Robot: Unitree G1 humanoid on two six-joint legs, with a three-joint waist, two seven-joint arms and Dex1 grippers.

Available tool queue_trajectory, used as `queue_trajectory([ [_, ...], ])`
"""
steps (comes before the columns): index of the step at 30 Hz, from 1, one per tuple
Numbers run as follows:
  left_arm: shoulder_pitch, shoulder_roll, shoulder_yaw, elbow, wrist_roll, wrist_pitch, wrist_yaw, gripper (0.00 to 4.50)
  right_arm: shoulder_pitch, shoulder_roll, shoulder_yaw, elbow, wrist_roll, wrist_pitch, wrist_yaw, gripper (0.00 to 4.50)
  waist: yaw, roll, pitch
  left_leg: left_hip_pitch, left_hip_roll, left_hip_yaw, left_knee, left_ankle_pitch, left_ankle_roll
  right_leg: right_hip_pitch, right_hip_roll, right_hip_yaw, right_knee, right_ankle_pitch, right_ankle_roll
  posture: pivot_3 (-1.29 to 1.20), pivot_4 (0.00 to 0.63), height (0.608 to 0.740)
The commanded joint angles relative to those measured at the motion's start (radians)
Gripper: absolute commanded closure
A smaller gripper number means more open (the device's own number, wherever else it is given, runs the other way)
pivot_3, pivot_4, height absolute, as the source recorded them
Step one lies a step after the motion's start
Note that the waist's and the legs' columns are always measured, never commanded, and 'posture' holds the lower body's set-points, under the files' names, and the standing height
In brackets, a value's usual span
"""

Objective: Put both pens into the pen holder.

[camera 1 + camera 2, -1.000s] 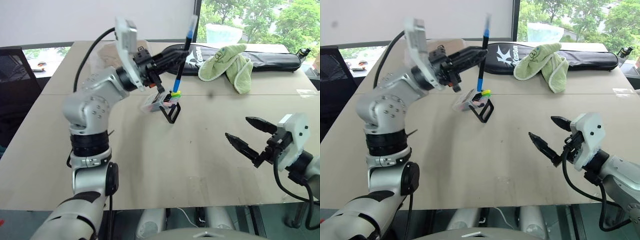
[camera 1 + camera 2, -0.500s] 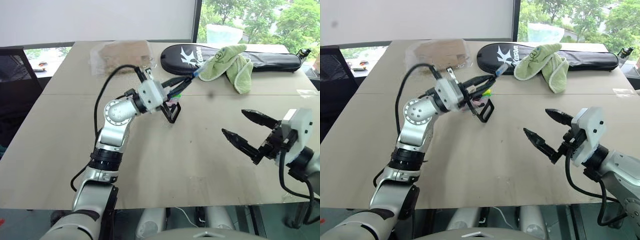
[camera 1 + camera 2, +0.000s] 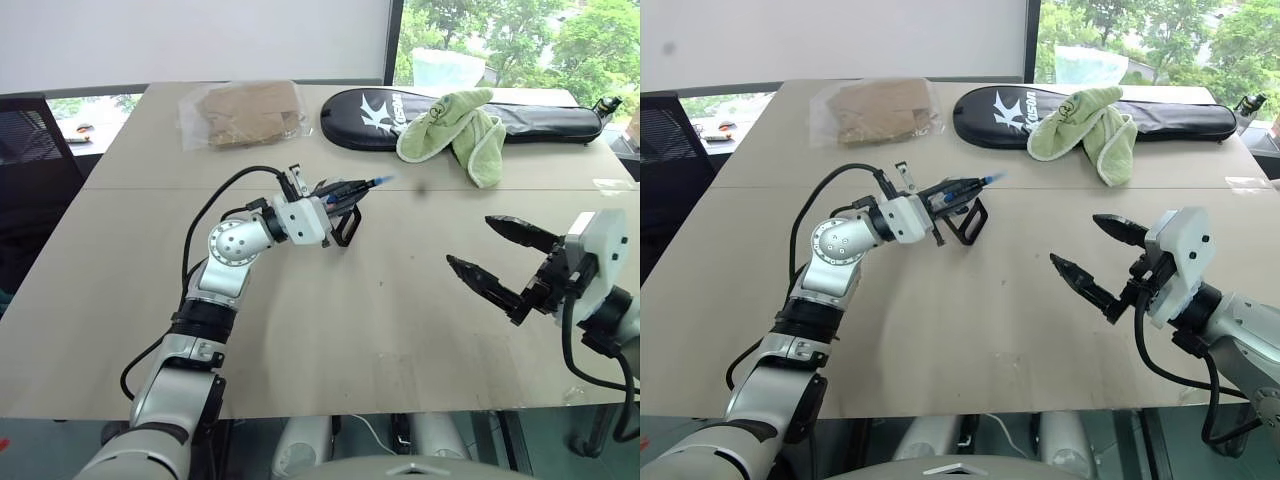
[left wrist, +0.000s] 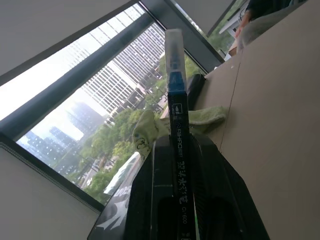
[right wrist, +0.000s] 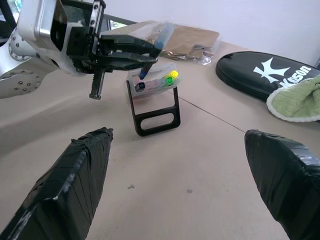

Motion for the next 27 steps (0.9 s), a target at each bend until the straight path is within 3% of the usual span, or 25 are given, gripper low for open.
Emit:
queue_trajectory([
  [1,-0.020,0.013,0.004,0.032,0.057,-0.053,0.070,4.43,-0.003,-0.011,-0.026,-0.016,0.007,-0.011,0.009,0.02,0.000,0.000,0.000,0.000,0.000,0.000,0.000,0.000,0.000,0.000,0.000,0.000,0.000,0.000,0.000,0.00,0.150,0.740],
  [6,-0.033,0.015,0.007,0.088,0.044,-0.087,0.096,4.43,-0.006,-0.009,-0.020,-0.004,-0.004,-0.015,0.021,0.02,0.000,0.000,0.000,0.000,0.000,0.000,0.000,0.000,0.000,0.000,0.000,0.000,0.000,0.000,0.000,0.00,0.150,0.740],
  [7,-0.031,0.018,0.011,0.086,0.030,-0.087,0.092,3.51,-0.003,-0.008,-0.021,-0.003,-0.006,-0.017,0.025,0.02,0.000,0.000,0.000,0.000,0.000,0.000,0.000,0.000,0.000,0.000,0.000,0.000,0.000,0.000,0.000,0.00,0.150,0.740],
  [9,-0.026,0.025,0.019,0.063,-0.006,-0.080,0.077,2.81,0.001,-0.008,-0.025,0.001,-0.010,-0.018,0.032,0.02,0.000,0.000,0.000,0.000,0.000,0.000,0.000,0.000,0.000,0.000,0.000,0.000,0.000,0.000,0.000,0.00,0.150,0.740],
  [11,0.016,0.023,0.033,-0.087,-0.187,0.069,0.010,1.90,0.019,-0.007,-0.039,0.004,-0.019,-0.022,0.042,0.02,-0.001,0.000,0.000,0.000,0.000,0.000,0.000,0.000,0.000,0.000,0.000,0.000,0.000,0.000,0.000,0.00,0.150,0.740],
  [14,0.106,0.058,0.030,-0.372,-0.487,0.424,-0.072,1.90,0.046,-0.013,-0.052,0.004,-0.055,-0.026,0.049,0.02,-0.007,0.000,0.000,-0.001,0.001,0.000,0.000,0.000,0.000,0.000,-0.001,-0.001,0.000,0.000,0.000,0.00,0.150,0.740],
  [18,0.234,0.162,0.090,-0.648,-0.768,0.841,0.000,1.90,0.109,-0.037,-0.042,0.009,-0.167,-0.037,0.063,0.02,-0.024,0.001,0.000,0.000,0.001,-0.001,0.000,0.000,0.000,0.000,-0.008,-0.002,0.000,0.000,0.000,0.00,0.150,0.740],
  [23,0.472,0.313,0.201,-0.843,-0.891,1.112,0.065,1.90,0.241,-0.002,-0.057,0.019,-0.275,-0.100,0.102,0.02,-0.026,0.002,0.000,0.002,0.003,-0.001,-0.001,0.000,0.000,0.001,0.000,-0.001,0.001,-0.003,-0.003,0.00,0.150,0.740],
  [27,0.616,0.339,0.290,-0.911,-0.941,1.191,0.102,1.90,0.335,0.025,-0.087,0.050,-0.318,-0.150,0.163,0.02,-0.020,0.002,0.000,0.003,0.003,0.000,-0.001,0.000,0.000,0.001,0.000,-0.001,0.001,-0.005,0.000,0.00,0.150,0.740],
])
